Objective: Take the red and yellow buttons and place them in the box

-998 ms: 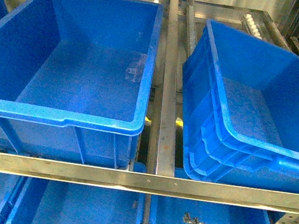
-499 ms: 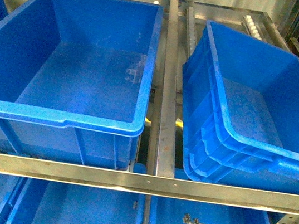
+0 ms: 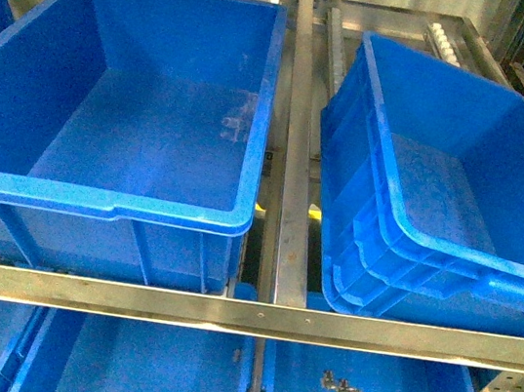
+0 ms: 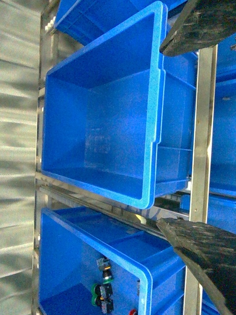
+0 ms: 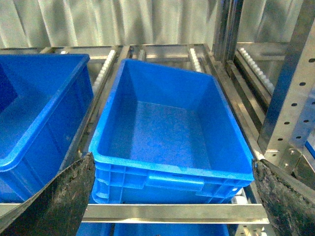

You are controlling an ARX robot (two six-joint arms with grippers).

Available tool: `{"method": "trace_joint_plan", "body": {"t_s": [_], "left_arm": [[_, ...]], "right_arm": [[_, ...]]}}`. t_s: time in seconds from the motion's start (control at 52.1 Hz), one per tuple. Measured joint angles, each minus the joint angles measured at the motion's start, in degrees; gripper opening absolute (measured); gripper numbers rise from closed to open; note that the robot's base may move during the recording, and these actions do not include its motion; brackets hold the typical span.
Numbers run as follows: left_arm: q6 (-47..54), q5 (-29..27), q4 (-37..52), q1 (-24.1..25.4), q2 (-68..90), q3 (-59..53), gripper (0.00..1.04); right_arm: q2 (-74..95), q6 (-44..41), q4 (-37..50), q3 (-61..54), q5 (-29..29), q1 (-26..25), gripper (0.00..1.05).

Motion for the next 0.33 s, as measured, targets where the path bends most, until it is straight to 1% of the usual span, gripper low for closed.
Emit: {"method": "trace_joint_plan", "body": {"t_s": [0.326], "left_arm": [[0.00, 0.00, 0.00, 0.00, 0.00, 0.00, 0.97]], "right_arm": [[0.00, 0.00, 0.00, 0.00, 0.00, 0.00, 0.97]]}}
